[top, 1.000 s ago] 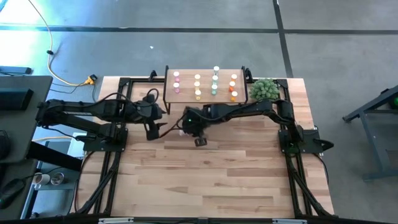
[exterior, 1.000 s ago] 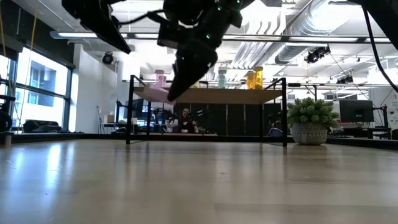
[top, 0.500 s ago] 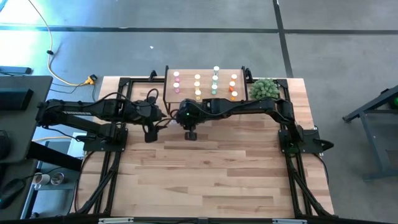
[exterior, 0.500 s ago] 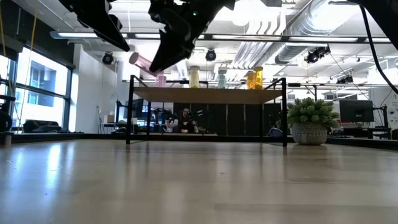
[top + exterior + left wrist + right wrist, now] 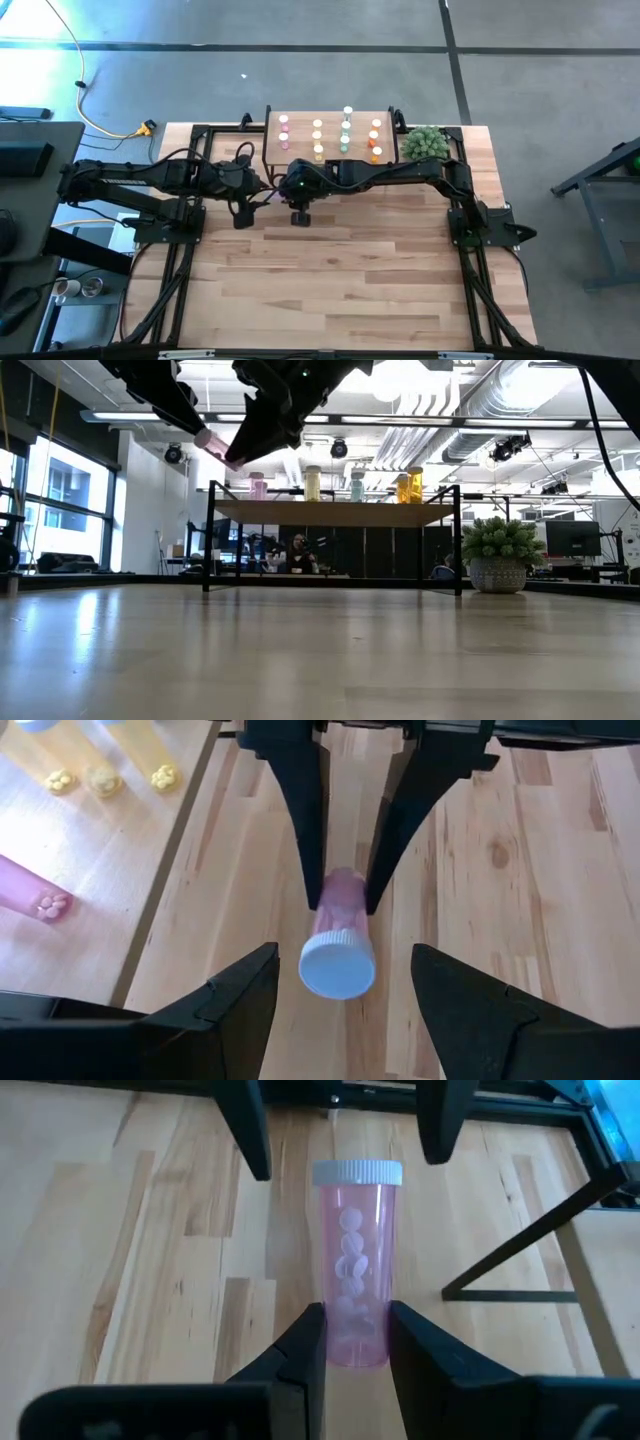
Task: Pick and place medicine bottles onto shelf by color
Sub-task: Put the pink pill bottle with the other pink pill bottles on the shelf
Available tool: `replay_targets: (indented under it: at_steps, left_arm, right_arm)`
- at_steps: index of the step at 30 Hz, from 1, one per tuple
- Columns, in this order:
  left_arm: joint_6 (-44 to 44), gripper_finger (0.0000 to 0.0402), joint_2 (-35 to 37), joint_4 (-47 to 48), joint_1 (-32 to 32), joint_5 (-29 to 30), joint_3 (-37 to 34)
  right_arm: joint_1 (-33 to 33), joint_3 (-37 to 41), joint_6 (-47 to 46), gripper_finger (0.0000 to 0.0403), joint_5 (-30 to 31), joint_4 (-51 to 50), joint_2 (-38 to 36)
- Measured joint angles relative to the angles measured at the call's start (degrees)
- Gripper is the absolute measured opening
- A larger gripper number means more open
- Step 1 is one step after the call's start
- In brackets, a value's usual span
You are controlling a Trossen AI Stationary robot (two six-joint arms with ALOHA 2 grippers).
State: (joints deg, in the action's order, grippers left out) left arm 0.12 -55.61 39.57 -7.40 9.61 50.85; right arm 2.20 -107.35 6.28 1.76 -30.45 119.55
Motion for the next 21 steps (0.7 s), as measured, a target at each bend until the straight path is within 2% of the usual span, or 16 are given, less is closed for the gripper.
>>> replay_targets:
  at_steps: [6, 14, 21]
  left_arm:
    - [-1.15, 0.0216, 0.00, 0.00, -0.02, 0.00, 0.03]
    - [-2.37, 0.0215, 0.00, 0.15, -0.02, -0.03, 0.04]
    - [-2.51, 0.0179, 0.00, 0.59, -0.02, -2.79, 0.04]
  right_arm:
    - [0.03, 0.00, -1.54, 0.0074, -3.19, 2.02, 0.00]
    - [-0.07, 0.00, -2.42, 0.0074, -3.47, 2.27, -0.02]
    - [-0.11, 0.00, -2.44, 0.0074, -3.99, 3.82, -0.07]
